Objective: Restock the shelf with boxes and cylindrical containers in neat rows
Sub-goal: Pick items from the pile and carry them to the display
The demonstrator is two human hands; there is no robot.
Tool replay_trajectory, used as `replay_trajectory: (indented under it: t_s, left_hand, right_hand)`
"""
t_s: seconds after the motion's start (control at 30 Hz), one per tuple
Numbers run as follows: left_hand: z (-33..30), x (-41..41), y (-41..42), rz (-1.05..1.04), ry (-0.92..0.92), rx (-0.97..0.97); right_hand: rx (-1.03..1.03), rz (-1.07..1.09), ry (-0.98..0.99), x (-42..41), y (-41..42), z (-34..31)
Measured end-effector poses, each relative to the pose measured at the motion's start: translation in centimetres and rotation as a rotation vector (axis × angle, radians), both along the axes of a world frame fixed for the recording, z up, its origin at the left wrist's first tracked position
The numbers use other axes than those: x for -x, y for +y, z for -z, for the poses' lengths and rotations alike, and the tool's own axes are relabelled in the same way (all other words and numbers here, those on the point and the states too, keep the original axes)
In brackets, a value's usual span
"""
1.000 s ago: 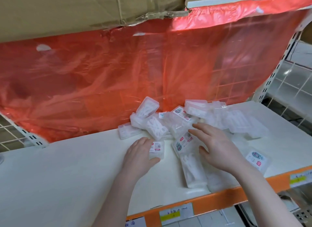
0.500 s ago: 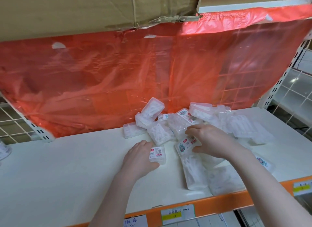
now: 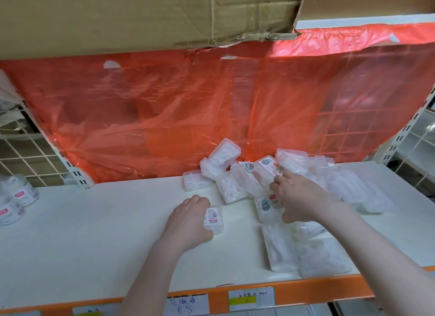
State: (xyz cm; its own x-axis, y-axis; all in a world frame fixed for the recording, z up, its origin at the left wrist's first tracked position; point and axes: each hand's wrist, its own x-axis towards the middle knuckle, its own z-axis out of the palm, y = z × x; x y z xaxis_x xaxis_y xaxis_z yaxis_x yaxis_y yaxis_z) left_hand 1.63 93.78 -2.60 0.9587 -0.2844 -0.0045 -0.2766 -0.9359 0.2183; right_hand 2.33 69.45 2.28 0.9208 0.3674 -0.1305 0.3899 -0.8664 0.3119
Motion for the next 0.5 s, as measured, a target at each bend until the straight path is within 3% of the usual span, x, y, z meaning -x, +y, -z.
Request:
replay_trajectory:
  t_s: [0.23, 0.5]
  left_hand:
    - [-1.2, 2.2, 3.8, -0.136, -0.100, 0.016]
    - [-2.5, 5.9, 9.9, -0.246, -0.107, -0.007]
  right_hand:
    - [-0.143, 0.009, -0.131, 1.7, 0.1, -0.8]
    - [-0.261, -0.085, -0.155, 4.0, 6.6, -1.2]
